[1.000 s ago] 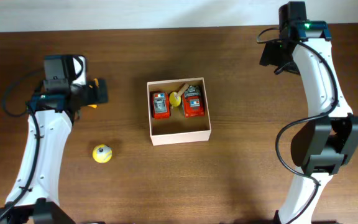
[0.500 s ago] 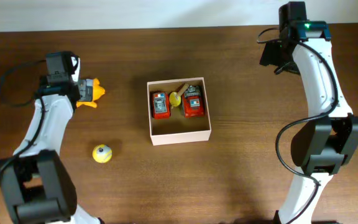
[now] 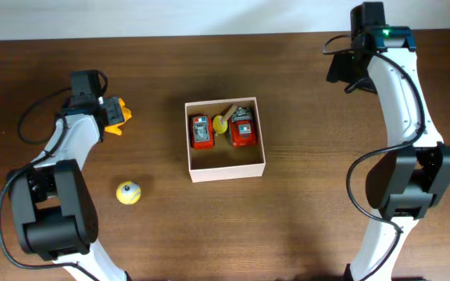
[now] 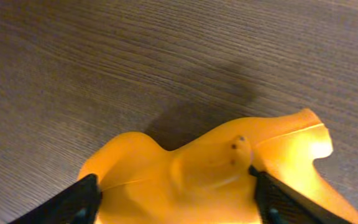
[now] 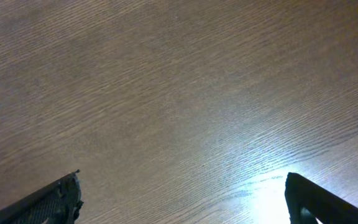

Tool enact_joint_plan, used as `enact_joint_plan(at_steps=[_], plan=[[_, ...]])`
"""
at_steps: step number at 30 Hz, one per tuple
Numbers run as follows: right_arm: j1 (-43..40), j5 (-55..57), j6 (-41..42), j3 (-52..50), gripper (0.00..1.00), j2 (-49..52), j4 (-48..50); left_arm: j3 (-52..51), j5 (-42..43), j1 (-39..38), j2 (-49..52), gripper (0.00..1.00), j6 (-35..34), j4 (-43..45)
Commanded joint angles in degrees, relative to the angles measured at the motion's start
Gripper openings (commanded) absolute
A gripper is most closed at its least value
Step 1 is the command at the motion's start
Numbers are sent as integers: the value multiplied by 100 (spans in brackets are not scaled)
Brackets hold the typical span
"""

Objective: Pack container
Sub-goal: 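Lower the left gripper and grasp the orange airplane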

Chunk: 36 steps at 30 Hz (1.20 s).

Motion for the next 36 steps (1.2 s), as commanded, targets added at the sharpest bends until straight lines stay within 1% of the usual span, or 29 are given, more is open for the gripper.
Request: enact_joint_plan(at_steps=[1, 5, 10, 14, 16, 18, 21, 28, 34, 35, 36], plan=[[-22, 48, 13, 0, 99, 24, -2, 48, 48, -22, 164, 76, -813, -9], [-22, 48, 13, 0, 99, 24, -2, 48, 48, -26, 164, 72, -914, 57], [-22, 48, 13, 0, 99, 24, -2, 50, 81, -26, 164, 73, -927, 297], [-22, 48, 13, 0, 99, 24, -2, 50, 398, -26, 164, 73, -938, 581], [-22, 48, 13, 0, 99, 24, -2, 50, 505, -26, 164, 73, -1062, 680], [-22, 48, 13, 0, 99, 24, -2, 50, 501, -26, 164, 72, -1233, 693], [-22, 48, 13, 0, 99, 24, -2, 50, 496, -26, 164, 69, -1231, 739], [-22, 48, 13, 0, 99, 24, -2, 50, 503, -26, 164, 68, -1252, 1025], [-22, 48, 13, 0, 99, 24, -2, 50, 693, -26, 164, 62, -1250, 800], [-22, 48, 13, 0, 99, 24, -2, 50, 691, -26, 164, 60, -1250, 767], [-22, 48, 13, 0, 99, 24, -2, 50, 691, -26, 164, 55, -1250, 743]])
